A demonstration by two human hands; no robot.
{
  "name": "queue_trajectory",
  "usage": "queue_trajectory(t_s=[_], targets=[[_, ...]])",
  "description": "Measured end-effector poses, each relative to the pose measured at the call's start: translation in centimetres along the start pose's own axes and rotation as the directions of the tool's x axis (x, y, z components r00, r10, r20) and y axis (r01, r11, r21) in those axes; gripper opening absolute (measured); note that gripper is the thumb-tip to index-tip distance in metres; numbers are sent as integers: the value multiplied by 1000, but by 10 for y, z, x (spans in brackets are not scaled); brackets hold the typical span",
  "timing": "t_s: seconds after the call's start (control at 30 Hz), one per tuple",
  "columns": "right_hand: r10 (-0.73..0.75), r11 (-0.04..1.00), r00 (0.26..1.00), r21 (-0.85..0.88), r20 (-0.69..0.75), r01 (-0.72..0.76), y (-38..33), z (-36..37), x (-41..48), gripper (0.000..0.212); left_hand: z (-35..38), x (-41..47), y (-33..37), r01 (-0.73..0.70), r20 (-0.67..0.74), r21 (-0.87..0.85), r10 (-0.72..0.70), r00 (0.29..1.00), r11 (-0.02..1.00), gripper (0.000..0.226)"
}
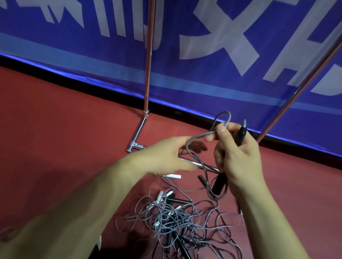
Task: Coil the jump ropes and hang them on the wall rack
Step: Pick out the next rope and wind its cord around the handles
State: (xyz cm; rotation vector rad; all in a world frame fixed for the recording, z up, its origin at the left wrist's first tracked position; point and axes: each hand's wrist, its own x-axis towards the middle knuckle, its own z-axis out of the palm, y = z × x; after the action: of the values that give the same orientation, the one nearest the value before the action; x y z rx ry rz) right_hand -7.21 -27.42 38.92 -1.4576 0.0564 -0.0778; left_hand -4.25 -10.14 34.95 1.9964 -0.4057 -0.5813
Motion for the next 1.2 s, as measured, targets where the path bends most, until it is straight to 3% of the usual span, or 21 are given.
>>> queue_trajectory(t_s=[0.1,0.37,0.47,0.6,0.67,0.73,0.8,0.9,0.97,1.07,1.13,1.2], targets=[[-8,1000,1000,30,-24,8,-2,-3,2,14,3,1,0,38,21,74,-40,999,997,11],[22,923,977,381,-214,63,-12,-28,14,26,-12,-4,-17,247,-48,277,-243,969,929,35],[2,966,967,249,-254,63,-12,-42,17,33,-20,-1,-23,355,-214,300,-300,929,885,36],[-21,976,977,-217,-213,-26,1,-45,13,29,-30,3,-28,402,-461,47,-337,821,914,44],[-19,931,987,-364,-161,-41,6,-43,11,20,-33,4,-27,340,-477,-138,-363,800,930,46],[72,917,996,-388,-56,-89,10,-38,7,11,-32,4,-15,196,-399,-384,-354,846,902,43],[218,910,974,-373,67,-178,15,-29,2,14,-29,1,4,83,-266,-627,-312,912,775,38],[371,877,886,-420,279,-235,22,-10,-5,27,-22,-2,29,55,-96,-833,-242,965,550,34],[372,863,835,-482,405,-151,28,1,-8,33,-20,-3,37,58,-35,-911,-218,975,408,31],[291,836,852,-548,436,-5,33,11,-11,21,-20,-2,41,32,-13,-973,-193,981,229,30],[230,824,889,-565,395,38,35,13,-10,38,-23,-2,39,-14,-68,-961,-191,979,276,34],[150,856,947,-517,284,20,31,12,-7,39,-28,-4,34,-40,-161,-882,-220,962,470,45]])
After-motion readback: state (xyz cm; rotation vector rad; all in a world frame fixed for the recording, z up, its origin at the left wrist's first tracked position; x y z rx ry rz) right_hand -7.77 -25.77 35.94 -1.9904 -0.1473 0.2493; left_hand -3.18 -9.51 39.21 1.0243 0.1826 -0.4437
